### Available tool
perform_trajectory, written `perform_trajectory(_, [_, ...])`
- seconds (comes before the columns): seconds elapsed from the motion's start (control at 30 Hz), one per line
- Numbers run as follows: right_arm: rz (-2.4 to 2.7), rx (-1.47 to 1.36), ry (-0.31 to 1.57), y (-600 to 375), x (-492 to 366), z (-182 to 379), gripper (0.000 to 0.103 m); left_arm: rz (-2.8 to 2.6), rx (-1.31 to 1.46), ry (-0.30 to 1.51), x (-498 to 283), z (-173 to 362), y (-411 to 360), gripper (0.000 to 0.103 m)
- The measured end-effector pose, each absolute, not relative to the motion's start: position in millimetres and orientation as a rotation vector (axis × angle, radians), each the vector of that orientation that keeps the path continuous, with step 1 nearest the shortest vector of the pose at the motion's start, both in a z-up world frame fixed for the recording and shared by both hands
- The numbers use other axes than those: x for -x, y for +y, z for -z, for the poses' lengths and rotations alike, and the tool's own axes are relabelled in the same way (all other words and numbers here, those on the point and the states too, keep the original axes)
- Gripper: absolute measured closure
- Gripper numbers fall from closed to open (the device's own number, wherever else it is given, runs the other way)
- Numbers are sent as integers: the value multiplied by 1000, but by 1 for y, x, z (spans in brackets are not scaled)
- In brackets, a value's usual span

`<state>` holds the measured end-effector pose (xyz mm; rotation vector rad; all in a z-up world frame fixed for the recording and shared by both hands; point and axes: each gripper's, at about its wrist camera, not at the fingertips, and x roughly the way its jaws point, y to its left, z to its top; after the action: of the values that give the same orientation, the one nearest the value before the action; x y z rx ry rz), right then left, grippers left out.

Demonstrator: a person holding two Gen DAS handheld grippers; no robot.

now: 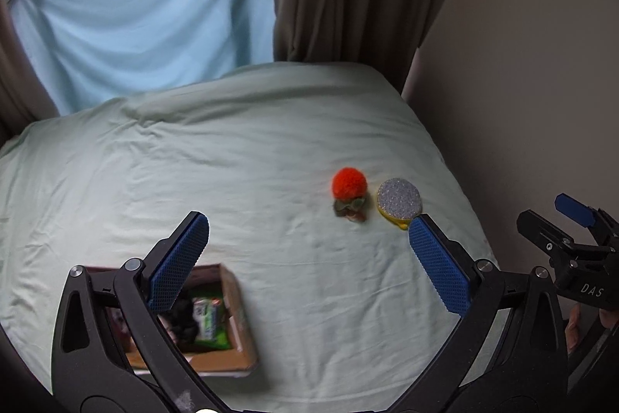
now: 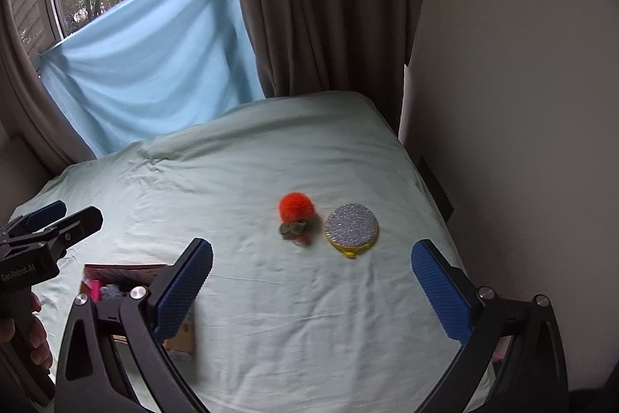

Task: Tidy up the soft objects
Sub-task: 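Grasp the orange pom-pom with the left gripper while the right grasps the glitter sponge brush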

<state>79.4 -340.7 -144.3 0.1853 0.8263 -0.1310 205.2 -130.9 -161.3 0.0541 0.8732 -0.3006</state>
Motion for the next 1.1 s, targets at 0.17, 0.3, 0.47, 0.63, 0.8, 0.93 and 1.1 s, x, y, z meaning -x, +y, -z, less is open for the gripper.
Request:
perform_trajectory(0.17, [106, -202, 858, -378, -121, 188, 0, 316, -60, 947, -257, 218, -182, 0])
perform_trajectory(0.3, [71, -196, 885, -401, -155, 227, 0, 323, -68, 1005, -295, 261, -215, 0])
perform_trajectory(0.47, [33, -170, 918, -420, -189, 283, 0, 357, -82, 1061, -340, 319, -252, 0])
perform_trajectory(0.63, [-1, -151, 929, -431, -216, 333, 0, 384, -104, 1098, -376, 379, -282, 0])
perform_trajectory(0.8, [-54, -97, 921, -427, -242, 381, 1, 394, -125, 1121, -402, 429, -295, 5])
perform_trajectory(0.93, [-73, -73, 941, -423, -258, 409, 1, 388, -156, 1147, -416, 463, -303, 8])
perform_trajectory(1.1, [-71, -5, 990, -416, -270, 442, 1, 385, -163, 1186, -424, 495, -303, 35])
